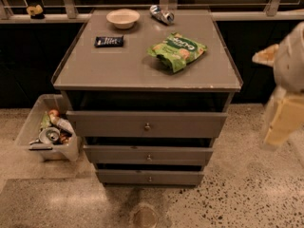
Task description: Open middle drawer
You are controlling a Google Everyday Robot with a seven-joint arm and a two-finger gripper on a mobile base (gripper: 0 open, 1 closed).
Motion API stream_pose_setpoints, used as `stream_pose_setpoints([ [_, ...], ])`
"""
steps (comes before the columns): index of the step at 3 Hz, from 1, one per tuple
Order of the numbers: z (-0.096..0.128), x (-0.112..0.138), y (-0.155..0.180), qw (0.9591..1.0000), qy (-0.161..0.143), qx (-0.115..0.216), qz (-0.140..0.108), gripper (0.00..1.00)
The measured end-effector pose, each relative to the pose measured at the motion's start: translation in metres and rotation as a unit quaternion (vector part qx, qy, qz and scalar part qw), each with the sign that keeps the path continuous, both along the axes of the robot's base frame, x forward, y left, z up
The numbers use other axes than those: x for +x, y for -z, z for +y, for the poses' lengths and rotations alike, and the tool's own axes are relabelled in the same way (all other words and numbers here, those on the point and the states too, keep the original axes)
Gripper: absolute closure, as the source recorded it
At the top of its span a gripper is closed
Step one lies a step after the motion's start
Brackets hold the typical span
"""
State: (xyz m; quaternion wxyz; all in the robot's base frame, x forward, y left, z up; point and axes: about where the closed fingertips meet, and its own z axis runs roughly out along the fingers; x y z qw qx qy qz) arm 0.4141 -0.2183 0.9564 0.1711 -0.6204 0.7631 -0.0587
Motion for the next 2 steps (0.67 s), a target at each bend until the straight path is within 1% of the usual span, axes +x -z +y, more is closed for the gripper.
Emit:
stream_pose_setpoints([
  [1, -0.007, -0.034, 0.034, 0.9991, -0.028, -0.003, -0.033, 0.0],
  [2, -0.013, -0.061, 0.095, 0.9977, -0.047, 0.019, -0.044, 0.0],
])
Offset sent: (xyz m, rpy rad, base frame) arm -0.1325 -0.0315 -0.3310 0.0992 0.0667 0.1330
